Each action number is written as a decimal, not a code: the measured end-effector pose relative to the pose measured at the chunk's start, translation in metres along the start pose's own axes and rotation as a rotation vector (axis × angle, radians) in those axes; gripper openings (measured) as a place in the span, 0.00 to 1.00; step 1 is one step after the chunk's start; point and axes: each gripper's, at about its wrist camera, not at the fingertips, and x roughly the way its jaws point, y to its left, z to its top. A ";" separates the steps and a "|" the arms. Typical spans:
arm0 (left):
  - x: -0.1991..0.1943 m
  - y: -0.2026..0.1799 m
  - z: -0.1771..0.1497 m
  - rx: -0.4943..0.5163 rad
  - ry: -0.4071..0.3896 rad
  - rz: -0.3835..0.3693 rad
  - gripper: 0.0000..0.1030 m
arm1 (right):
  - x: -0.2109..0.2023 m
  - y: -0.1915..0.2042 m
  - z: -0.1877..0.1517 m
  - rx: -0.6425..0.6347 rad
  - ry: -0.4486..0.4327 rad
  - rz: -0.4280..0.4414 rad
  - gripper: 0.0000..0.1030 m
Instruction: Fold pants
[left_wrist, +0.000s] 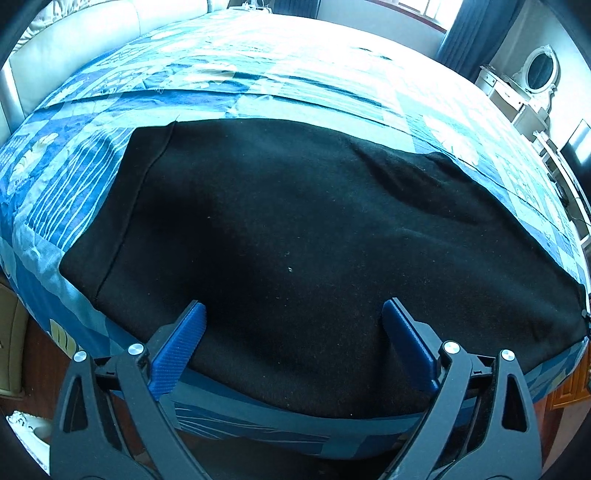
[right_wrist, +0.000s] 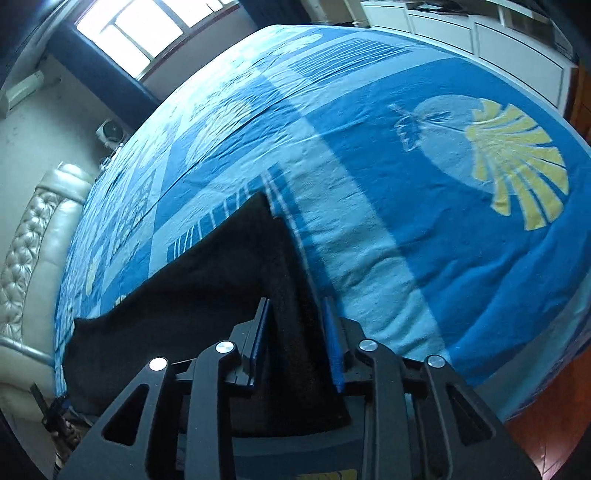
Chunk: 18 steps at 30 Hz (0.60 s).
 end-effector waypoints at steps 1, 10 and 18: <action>-0.002 -0.001 -0.001 0.010 -0.003 -0.001 0.92 | -0.004 -0.005 0.000 0.021 -0.010 -0.005 0.43; -0.028 -0.010 0.004 0.056 -0.062 -0.074 0.92 | -0.042 0.059 -0.003 -0.047 -0.106 0.054 0.47; -0.011 -0.019 0.021 0.142 -0.067 -0.094 0.92 | 0.044 0.276 -0.022 -0.360 0.101 0.416 0.57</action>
